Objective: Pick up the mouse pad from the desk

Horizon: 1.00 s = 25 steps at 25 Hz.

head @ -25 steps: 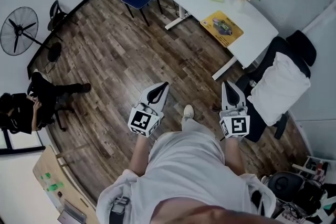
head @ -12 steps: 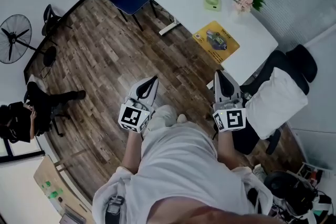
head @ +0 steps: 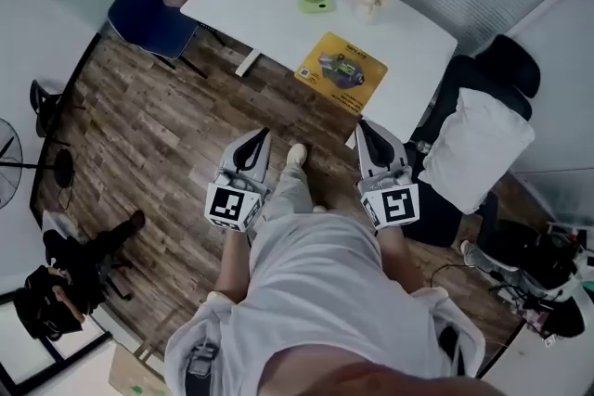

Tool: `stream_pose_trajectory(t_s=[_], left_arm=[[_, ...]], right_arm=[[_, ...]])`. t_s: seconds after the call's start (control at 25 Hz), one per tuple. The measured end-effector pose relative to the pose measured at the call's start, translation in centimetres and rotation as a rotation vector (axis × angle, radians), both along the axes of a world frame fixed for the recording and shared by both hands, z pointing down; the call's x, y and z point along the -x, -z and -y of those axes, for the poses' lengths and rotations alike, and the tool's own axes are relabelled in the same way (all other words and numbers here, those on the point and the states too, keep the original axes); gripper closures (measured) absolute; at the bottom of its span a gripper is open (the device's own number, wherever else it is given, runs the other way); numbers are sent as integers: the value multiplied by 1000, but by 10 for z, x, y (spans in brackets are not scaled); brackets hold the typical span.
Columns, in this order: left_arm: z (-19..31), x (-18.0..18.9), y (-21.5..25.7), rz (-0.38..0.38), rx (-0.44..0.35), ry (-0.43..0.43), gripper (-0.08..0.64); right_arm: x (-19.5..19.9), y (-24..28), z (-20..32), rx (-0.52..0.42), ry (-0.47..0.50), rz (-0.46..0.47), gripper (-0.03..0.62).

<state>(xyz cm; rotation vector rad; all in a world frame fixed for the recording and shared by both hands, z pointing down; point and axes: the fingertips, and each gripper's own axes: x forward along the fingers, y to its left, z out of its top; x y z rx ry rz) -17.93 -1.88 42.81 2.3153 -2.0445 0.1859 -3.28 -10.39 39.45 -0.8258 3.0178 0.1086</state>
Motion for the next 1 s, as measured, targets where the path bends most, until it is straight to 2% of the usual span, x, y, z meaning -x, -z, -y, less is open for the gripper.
stream_pose_trajectory(t_s=[0.12,0.28,0.4,0.72,1.0], left_arm=[[42,27,-8,-8,0,-63,574],[97,63,4,3,-33,-151,574],[136,83,5,-19,-44,-209,574],[216,110,-3,-52,-49,-388,573],[247,105,-27,-76,0,-480,574]], right_arm=[[16,-11,30,-6,-71,-44,594],[39,-19,67,-8,-171,-85,594],[55,-28,90,3,-233,-116,594],[56,-76,141,156,-451,-157,592],[31,-132,162,350,-598,-130,576]])
